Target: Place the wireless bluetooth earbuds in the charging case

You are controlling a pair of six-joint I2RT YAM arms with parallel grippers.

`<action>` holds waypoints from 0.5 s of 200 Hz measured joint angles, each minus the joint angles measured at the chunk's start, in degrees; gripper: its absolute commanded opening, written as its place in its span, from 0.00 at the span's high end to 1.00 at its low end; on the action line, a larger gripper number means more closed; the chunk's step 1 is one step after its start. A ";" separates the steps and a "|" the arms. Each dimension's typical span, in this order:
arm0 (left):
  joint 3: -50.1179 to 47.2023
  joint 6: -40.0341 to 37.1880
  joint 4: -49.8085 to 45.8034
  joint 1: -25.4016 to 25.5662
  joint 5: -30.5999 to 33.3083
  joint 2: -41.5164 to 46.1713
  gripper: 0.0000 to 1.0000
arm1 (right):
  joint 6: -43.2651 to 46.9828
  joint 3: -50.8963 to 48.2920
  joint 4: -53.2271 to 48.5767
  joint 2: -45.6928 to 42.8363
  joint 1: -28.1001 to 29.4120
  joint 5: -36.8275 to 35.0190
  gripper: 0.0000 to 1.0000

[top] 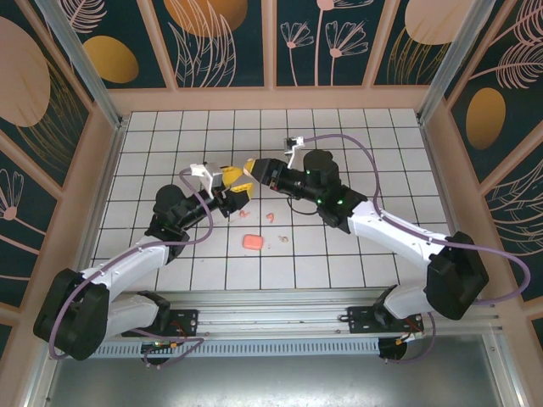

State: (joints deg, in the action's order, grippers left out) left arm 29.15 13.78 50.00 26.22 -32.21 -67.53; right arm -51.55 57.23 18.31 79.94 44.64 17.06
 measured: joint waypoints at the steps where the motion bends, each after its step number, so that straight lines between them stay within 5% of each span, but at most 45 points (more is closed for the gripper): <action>1: 0.00 -0.02 0.00 0.00 0.04 0.00 0.46 | 0.00 0.00 0.00 0.07 0.04 0.00 0.53; 100: 1.25 1.11 -0.28 0.20 2.45 -0.70 0.61 | -2.05 0.00 1.27 0.96 1.66 0.87 0.53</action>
State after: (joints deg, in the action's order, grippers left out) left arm 30.39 14.90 49.71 26.41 -29.76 -68.23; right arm -53.60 57.23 19.57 80.90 46.30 17.93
